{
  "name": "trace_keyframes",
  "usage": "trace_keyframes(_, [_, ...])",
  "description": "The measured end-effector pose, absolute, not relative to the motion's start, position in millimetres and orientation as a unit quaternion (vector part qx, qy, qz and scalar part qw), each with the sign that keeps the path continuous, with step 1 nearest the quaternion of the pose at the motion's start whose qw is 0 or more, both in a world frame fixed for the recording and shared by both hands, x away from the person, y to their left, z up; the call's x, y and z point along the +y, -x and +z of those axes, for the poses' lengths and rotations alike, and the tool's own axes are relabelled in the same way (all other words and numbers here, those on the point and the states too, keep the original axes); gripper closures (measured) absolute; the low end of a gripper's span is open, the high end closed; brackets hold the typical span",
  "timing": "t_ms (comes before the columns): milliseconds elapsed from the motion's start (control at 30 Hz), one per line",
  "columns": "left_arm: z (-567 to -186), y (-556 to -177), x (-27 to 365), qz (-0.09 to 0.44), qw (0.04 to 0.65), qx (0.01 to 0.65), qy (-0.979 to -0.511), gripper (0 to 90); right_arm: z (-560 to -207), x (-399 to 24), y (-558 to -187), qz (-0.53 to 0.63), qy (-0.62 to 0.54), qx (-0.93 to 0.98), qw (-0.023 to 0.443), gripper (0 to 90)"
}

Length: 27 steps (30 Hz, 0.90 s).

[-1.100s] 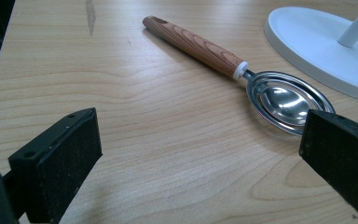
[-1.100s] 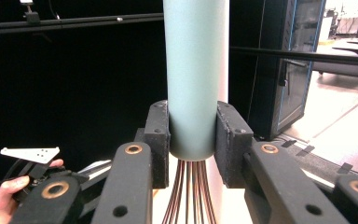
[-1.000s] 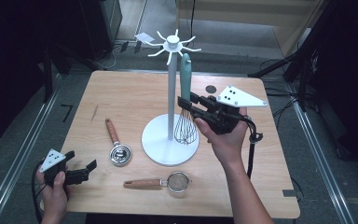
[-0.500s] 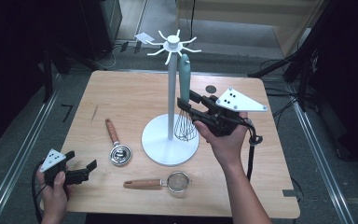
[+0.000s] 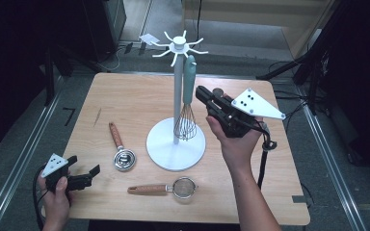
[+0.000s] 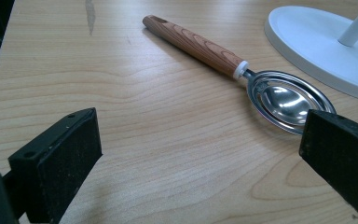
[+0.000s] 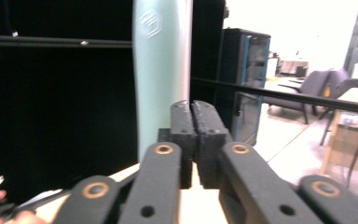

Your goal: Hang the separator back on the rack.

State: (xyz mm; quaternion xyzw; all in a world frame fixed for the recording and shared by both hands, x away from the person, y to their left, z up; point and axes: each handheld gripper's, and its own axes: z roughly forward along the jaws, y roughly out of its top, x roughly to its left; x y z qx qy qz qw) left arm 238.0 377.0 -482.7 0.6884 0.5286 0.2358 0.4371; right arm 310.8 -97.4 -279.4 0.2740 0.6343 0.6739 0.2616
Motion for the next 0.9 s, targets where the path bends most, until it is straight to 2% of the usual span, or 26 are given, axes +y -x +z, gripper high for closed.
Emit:
trace_keyframes(167, [-482.6, -237.7, 376.6, 0.236, 0.437, 0.529, -0.688, 0.0, -275.2, -97.5, -315.6, 0.67, -0.288, 0.627, 0.273, 90.0])
trace_keyframes(267, [-482.7, -237.7, 376.8, 0.237, 0.438, 0.529, -0.688, 0.0, -271.1, -92.5, -322.9, 0.659, -0.28, 0.63, 0.302, 90.0])
trace_keyframes(400, [-482.7, -237.9, 376.6, 0.236, 0.437, 0.529, -0.688, 0.0, -265.5, -83.8, -326.4, 0.657, -0.267, 0.631, 0.315, 90.0])
trace_keyframes(633, [-482.6, -238.0, 376.7, 0.234, 0.436, 0.53, -0.689, 0.0, -250.5, -77.3, -332.2, 0.665, -0.257, 0.618, 0.331, 90.0])
trace_keyframes(900, [-482.6, -238.0, 376.7, 0.233, 0.436, 0.53, -0.689, 0.0, -240.7, -69.8, -322.7, 0.677, -0.241, 0.609, 0.334, 90.0])
